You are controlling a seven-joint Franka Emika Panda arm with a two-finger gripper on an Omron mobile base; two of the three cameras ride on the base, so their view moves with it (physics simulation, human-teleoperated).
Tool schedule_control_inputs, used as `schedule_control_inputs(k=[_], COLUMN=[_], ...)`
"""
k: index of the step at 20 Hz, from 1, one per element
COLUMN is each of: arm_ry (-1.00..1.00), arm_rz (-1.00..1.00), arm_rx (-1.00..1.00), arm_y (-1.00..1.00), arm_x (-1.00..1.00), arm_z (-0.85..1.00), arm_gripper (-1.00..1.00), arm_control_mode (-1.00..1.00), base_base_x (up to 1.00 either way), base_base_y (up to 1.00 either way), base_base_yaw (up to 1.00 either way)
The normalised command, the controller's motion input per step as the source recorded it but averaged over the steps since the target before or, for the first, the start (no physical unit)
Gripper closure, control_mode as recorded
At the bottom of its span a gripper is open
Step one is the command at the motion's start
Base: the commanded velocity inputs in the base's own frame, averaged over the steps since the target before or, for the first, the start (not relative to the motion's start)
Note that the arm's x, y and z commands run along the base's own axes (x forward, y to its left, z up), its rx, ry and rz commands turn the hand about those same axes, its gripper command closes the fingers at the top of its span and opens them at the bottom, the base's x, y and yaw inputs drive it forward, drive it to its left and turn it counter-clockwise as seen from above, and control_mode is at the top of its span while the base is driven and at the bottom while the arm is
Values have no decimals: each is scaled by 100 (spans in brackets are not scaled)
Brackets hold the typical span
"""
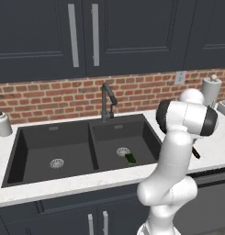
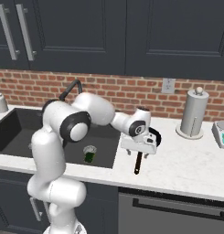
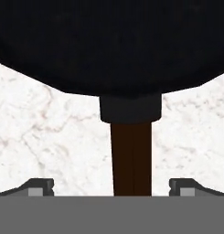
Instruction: Pick the pan and sponge and place them into the sink. Then turn on the water.
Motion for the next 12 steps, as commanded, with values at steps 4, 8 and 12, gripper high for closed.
schedule_control_inputs(k=[4,8,12], arm_ry=[2,1,0], arm_rz=[0,0,0], arm_rx=[2,2,1], arm_y=[-2,-5,-4], arm_x=[28,24,19], arm_z=[-27,-24,-23], arm_gripper=[-100,-100,100], arm_control_mode=[-100,-100,-100], base_base_x=[0,0,0], base_base_y=[0,0,0], base_base_yaw=[0,0,0])
